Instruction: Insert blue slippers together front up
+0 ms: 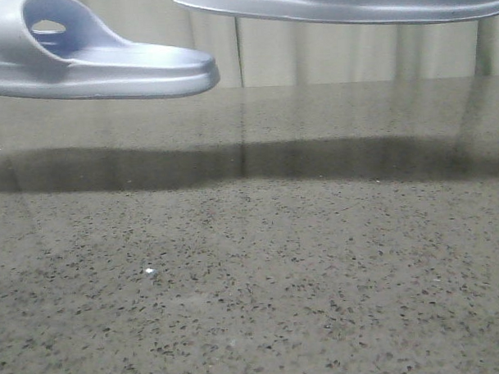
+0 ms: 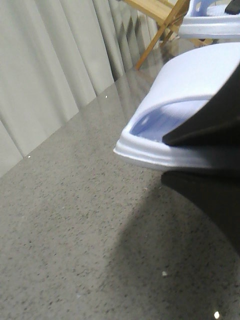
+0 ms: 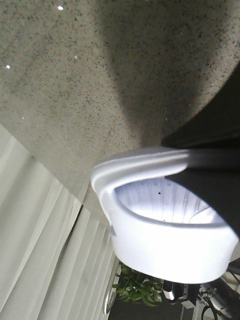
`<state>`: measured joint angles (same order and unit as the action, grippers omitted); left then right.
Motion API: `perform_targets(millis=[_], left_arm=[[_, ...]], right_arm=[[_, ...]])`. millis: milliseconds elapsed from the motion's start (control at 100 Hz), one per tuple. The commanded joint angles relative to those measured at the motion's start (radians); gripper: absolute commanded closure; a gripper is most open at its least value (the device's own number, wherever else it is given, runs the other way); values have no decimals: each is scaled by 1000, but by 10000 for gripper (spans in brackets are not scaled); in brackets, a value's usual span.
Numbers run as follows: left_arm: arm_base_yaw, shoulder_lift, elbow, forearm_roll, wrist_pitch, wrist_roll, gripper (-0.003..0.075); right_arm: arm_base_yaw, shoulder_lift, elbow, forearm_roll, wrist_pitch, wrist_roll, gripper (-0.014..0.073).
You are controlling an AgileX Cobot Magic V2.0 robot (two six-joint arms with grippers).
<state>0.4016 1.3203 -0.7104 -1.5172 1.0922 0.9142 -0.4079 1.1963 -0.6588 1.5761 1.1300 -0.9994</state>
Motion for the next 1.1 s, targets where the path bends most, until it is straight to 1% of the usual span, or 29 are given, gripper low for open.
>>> perform_targets(millis=[0, 230, 490, 690, 980, 1090], left_arm=[[1, -28, 11, -110, 80, 6, 705], [-4, -28, 45, -160, 115, 26, 705], [-75, -28, 45, -167, 85, 32, 705], [-103, -28, 45, -190, 81, 32, 705], [-122, -27, 45, -219, 102, 32, 705], [-122, -27, 45, -231, 115, 32, 705]], right_arm=[[10, -5, -21, 78, 48, -27, 695], [41, 18, -21, 70, 28, -46, 693], [85, 18, -21, 43, -52, -46, 693], [116, 18, -21, 21, -95, -46, 693], [183, 100, -21, 22, -93, -47, 693], [218, 136, -21, 53, -91, -74, 693]])
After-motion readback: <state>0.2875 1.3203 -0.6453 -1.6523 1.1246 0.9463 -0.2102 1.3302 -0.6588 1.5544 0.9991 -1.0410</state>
